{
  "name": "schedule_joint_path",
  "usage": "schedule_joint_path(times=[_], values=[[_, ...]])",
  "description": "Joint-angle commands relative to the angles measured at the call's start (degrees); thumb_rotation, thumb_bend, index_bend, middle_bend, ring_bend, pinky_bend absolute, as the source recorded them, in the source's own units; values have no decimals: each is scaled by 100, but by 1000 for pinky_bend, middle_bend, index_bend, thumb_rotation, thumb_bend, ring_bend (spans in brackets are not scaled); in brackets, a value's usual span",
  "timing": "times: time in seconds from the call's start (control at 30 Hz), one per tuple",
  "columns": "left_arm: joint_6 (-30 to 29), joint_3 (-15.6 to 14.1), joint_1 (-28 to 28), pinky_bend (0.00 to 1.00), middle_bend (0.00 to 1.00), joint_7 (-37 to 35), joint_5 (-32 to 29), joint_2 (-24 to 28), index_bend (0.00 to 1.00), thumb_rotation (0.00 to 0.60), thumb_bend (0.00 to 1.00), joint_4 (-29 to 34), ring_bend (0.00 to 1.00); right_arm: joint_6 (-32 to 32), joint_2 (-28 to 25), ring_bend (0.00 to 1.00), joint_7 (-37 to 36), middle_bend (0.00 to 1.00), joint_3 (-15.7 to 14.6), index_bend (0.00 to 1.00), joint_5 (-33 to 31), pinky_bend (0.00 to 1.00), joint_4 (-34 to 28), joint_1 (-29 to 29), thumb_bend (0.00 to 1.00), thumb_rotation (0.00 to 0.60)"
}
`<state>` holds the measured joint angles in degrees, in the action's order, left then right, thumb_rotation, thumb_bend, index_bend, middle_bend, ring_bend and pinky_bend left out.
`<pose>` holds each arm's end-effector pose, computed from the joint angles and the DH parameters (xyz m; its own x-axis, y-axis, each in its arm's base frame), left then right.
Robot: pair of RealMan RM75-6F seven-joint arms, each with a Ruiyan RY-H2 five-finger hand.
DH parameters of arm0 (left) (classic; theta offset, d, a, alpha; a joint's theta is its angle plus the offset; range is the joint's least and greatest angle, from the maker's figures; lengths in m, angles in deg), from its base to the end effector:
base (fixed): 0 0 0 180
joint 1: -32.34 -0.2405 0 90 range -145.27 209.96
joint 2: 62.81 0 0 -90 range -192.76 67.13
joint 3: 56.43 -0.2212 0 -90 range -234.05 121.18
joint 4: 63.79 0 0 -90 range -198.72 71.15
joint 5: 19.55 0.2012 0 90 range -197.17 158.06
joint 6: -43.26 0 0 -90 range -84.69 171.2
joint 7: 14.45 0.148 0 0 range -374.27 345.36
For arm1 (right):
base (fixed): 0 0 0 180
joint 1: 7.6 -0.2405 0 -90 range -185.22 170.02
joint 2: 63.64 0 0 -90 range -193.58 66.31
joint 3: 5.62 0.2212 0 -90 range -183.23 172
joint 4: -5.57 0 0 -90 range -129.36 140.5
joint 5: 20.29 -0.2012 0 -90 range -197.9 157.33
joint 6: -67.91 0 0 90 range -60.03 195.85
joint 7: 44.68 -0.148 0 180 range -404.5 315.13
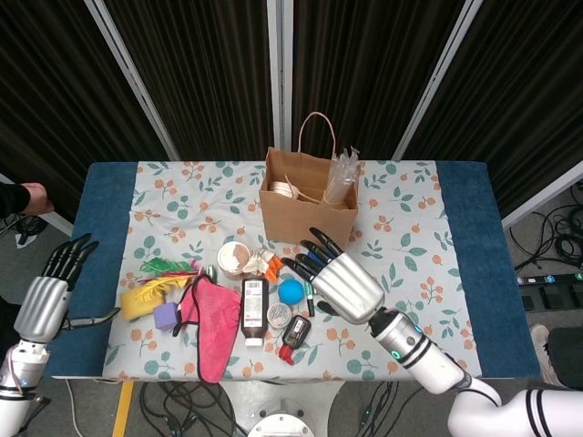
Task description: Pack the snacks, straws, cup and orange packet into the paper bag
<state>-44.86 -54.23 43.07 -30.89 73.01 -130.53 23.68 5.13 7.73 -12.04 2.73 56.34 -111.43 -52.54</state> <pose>-0.2490 0.2055 0.1399 0.1459 -0.0207 0.9891 0.9630 -0.2260 -0.1468 -0.0217 -0.2526 0.0609 0.5026 -0.0191 0.8643 -0.6331 -0.6890 0.3529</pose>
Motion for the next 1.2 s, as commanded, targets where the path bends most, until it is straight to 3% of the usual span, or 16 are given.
schedule_joint_path(times=[0.03, 0.13, 0.3, 0.57, 0.87, 1.2], values=[[-29, 6, -24, 69, 39, -42, -21, 11, 56, 217, 0, -36, 27, 307, 1209, 144, 391, 268, 401, 181, -1477, 78, 725, -506, 0, 600], [-72, 23, -54, 69, 39, -111, -52, 35, 55, 220, 0, -84, 27, 29, 2028, 130, 782, 249, 560, 183, -1998, 78, 1306, -725, 0, 600], [-138, 50, -97, 69, 39, -219, -91, 83, 56, 217, 0, -155, 28, -42, 2965, 106, 1067, 221, 705, 183, -2485, 70, 2188, -1057, 0, 600], [-187, 68, -154, 69, 39, -411, -143, 104, 55, 216, 0, -292, 27, -336, 3975, 92, 1106, 216, 831, 183, -2372, 52, 3525, -1315, 0, 600], [-188, 82, -155, 69, 39, -507, -139, 57, 56, 219, 0, -407, 27, -162, 4710, 91, 928, 215, 1023, 182, -2615, 50, 4657, -1397, 0, 600], [-197, 108, -170, 69, 39, -559, -167, 68, 55, 214, 0, -477, 28, 63, 5275, 102, 584, 231, 1048, 182, -2456, 49, 5545, -1407, 0, 600]])
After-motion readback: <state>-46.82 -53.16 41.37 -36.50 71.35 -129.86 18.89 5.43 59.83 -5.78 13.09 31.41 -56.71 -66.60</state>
